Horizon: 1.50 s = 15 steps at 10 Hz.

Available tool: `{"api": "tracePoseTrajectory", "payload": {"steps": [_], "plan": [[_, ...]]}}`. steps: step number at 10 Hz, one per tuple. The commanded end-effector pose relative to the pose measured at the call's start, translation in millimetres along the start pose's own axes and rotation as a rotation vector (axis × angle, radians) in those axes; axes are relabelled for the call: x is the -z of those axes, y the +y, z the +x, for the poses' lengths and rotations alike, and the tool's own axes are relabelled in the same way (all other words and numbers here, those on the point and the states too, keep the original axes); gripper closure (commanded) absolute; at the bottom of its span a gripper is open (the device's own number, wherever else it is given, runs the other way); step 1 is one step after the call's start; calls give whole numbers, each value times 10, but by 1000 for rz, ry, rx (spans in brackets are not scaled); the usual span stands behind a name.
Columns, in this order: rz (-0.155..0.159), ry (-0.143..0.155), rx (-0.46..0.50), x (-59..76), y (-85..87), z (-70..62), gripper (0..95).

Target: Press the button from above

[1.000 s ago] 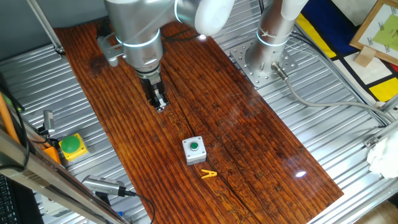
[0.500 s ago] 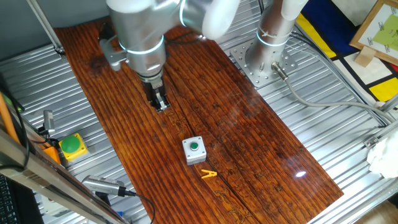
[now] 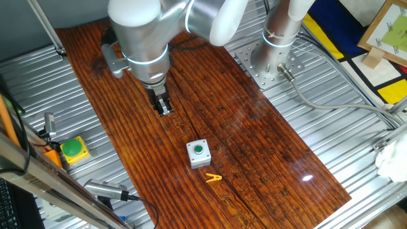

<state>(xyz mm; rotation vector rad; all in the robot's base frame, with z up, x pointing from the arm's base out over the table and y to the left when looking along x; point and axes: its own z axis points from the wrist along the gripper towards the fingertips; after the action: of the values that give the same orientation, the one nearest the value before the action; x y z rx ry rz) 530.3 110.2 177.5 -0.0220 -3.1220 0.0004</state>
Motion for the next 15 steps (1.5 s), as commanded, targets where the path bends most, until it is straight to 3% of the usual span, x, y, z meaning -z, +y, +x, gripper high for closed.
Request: {"api": "tracePoseTrajectory", "payload": {"steps": [1, 5, 8, 15], "plan": [[-4, -7, -7, 2, -4, 6, 950], [-3, -12, -25, 2, -4, 6, 950], [-7, -29, 29, 2, -4, 6, 950], [-23, -30, 83, 2, -4, 6, 950]]}}
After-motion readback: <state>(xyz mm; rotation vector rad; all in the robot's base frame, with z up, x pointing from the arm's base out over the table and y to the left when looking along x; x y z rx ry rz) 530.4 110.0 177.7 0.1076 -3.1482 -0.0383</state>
